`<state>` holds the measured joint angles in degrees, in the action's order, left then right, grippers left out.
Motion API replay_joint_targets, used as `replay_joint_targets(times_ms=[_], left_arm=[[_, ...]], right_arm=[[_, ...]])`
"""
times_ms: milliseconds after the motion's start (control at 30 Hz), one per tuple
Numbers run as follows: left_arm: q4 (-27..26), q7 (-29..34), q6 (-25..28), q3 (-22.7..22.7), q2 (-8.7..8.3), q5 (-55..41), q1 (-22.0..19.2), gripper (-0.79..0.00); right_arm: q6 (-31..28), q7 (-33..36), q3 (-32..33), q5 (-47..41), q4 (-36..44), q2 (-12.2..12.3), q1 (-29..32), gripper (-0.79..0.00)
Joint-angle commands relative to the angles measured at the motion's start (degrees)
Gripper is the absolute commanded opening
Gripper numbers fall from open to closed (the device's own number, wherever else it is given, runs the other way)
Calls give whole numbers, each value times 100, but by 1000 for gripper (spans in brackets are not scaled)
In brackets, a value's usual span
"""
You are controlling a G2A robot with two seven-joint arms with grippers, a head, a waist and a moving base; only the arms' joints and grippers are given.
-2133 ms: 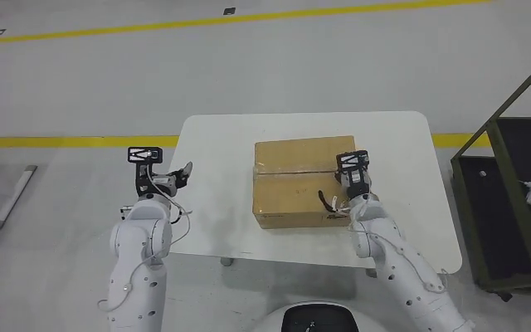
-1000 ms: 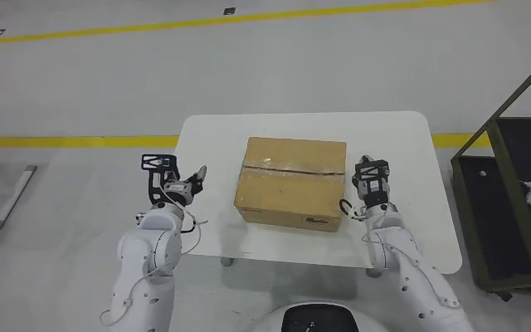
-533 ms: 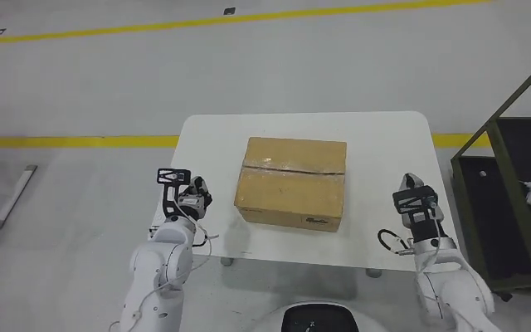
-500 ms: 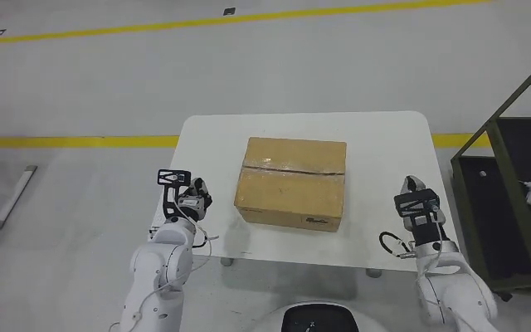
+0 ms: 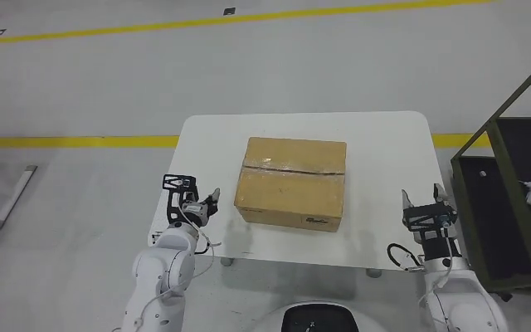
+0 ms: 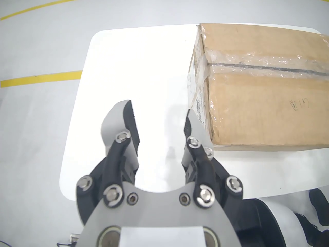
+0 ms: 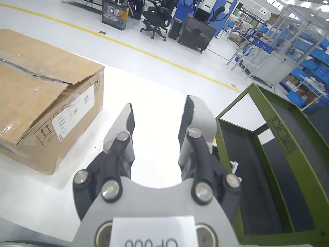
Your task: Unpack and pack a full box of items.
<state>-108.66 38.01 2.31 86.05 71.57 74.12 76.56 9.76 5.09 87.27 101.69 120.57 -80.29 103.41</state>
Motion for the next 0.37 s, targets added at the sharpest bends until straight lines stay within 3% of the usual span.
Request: replay_joint_targets(times_ms=[0, 133, 333], left_arm=[[0, 0, 0, 0, 0, 0, 0, -261], [0, 0, 0, 0, 0, 0, 0, -86], [0, 0, 0, 0, 0, 0, 0, -1]], right_arm=[[0, 0, 0, 0, 0, 0, 0, -258], [0, 0, 0, 0, 0, 0, 0, -86], [0, 0, 0, 0, 0, 0, 0, -1]])
